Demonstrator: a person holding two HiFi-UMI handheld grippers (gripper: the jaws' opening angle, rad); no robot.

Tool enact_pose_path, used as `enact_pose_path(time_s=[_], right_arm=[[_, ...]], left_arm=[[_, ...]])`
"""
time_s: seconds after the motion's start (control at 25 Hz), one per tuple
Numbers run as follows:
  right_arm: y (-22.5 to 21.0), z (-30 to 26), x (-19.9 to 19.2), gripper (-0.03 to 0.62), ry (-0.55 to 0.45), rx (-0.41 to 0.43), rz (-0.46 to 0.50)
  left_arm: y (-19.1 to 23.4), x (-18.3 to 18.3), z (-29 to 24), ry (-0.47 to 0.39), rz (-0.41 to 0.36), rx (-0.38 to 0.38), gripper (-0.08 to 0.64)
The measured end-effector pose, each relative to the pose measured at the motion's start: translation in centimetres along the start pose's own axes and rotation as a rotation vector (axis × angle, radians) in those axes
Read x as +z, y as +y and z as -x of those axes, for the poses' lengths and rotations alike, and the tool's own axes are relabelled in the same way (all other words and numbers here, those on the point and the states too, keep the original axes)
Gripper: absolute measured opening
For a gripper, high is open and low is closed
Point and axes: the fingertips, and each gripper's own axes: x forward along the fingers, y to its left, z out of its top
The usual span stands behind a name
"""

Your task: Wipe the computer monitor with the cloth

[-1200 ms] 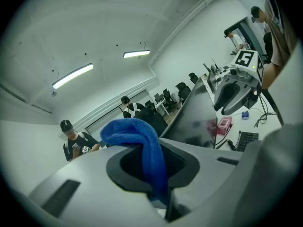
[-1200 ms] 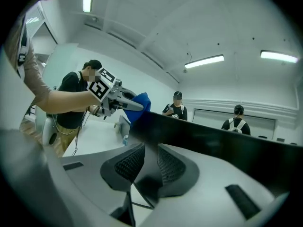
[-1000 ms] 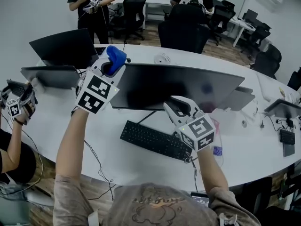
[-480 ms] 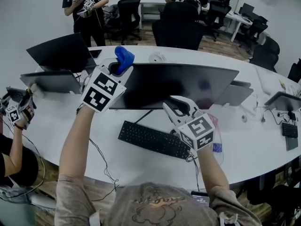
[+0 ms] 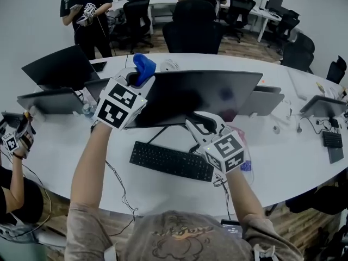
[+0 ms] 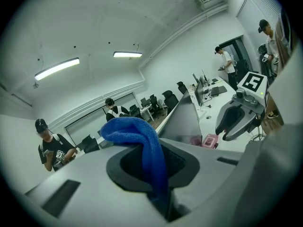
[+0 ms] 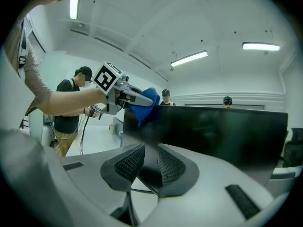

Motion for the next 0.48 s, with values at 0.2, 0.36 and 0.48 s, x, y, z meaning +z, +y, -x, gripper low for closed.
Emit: enact_pose_path(time_s=[0.2,0.36,0.48], right_arm=[[-1.4,1.4,-0.5,0.095,0.004,-0.021,-0.003],[-2.4,2.5,-0.8,0.095,0.003,-0.039,-0.012],[-3.2,3.6,-1.1,0.095,0.001,-0.054,-0.018]], left_arm=[[-2.1,1.7,-1.7,-0.01,-0.016,-0.035,0.048],[-4.3,2.7,-3.4,0.008,-0.049,-0.075,0.048],[-4.7,3.3,-4.2,-0.02,-0.08,-0.004,0.048]])
